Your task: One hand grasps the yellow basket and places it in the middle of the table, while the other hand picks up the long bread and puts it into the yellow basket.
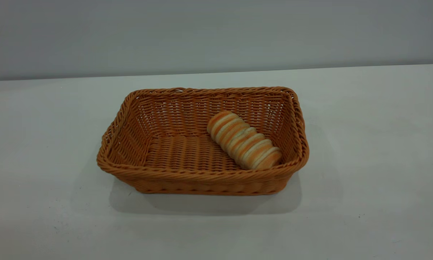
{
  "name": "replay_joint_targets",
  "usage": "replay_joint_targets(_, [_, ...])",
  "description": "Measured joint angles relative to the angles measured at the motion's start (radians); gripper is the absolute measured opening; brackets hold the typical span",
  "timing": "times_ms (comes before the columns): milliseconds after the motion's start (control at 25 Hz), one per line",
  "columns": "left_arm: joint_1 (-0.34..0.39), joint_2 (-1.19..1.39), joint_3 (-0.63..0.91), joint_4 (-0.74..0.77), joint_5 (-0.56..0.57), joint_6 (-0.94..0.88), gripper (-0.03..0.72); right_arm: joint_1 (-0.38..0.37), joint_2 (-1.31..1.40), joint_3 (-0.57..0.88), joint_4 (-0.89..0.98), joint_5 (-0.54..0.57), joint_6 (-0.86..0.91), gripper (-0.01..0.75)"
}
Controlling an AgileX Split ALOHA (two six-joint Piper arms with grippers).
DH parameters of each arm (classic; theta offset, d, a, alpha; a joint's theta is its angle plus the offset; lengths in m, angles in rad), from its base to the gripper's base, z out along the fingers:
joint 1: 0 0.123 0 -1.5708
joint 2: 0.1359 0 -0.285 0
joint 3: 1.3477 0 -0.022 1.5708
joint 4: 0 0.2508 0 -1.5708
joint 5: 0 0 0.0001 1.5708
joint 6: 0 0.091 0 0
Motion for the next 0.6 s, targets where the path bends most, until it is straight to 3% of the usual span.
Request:
replay_joint_targets(320, [0.21,-0.142,0.0,0.0,0.0,0.002,0.582,-0.19,-0.259,0.0,0.02,0.004,0.0,0.53])
replay_joint_targets(600, [0.204,-0.301,0.0,0.0,0.007,0.002,0.582,-0.265,-0.324,0.0,0.021,0.014,0.0,0.53])
